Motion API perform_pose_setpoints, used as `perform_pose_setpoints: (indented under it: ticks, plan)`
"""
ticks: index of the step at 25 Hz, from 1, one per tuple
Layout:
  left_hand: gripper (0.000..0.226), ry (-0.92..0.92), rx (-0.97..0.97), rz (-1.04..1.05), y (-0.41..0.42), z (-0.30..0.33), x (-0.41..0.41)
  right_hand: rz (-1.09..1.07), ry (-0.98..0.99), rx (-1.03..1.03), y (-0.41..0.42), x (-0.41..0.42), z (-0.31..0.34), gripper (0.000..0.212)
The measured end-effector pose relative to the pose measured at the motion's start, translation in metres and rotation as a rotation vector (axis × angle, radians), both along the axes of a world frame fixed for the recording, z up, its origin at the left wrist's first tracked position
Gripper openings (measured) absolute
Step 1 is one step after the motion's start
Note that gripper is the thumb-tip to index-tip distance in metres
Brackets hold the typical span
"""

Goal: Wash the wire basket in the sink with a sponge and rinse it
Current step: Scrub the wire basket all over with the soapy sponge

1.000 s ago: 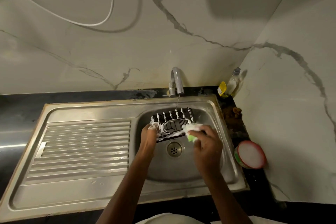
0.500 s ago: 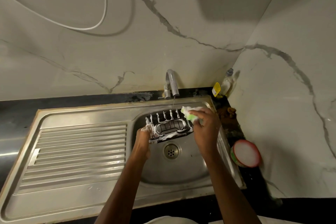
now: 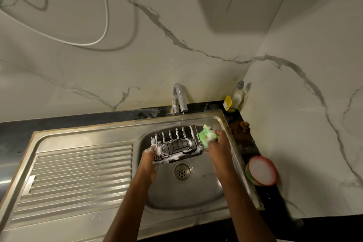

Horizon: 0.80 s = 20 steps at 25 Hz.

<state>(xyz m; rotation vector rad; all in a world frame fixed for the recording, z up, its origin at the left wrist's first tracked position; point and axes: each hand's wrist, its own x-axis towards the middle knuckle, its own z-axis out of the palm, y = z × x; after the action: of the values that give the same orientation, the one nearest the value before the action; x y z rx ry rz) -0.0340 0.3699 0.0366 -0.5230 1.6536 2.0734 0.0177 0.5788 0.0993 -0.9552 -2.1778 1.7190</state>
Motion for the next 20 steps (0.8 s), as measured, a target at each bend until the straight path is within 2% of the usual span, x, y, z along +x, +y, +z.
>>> perform_pose_setpoints:
  ticks: [1,3,7,10,13,16,20]
  plan:
    - [0.035,-0.042,0.053,0.027,-0.002,-0.004,-0.003,0.035,-0.035,-0.171,0.004,-0.003,-0.001,0.034]
    - [0.036,-0.127,0.141,0.075,-0.006,-0.009,-0.008,0.110,-0.069,-0.347,0.013,-0.007,-0.001,0.037]
    - [0.026,-0.140,0.267,0.064,-0.012,-0.001,-0.011,0.140,-0.058,-0.442,0.020,-0.016,0.004,0.028]
    - [0.029,-0.175,0.268,0.043,-0.024,-0.010,-0.019,0.126,-0.066,-0.344,0.024,-0.025,0.005,0.021]
    - [0.023,-0.078,0.058,-0.144,-0.005,0.006,-0.009,0.178,-0.136,-0.177,0.022,-0.027,0.004,0.023]
    - [0.019,-0.087,-0.163,-0.359,0.026,0.024,0.005,0.241,-0.151,-0.071,0.014,-0.024,0.000,0.025]
    - [0.016,-0.133,-0.137,-0.359,0.041,0.022,0.009,0.236,-0.113,-0.006,0.012,-0.016,-0.001,0.026]
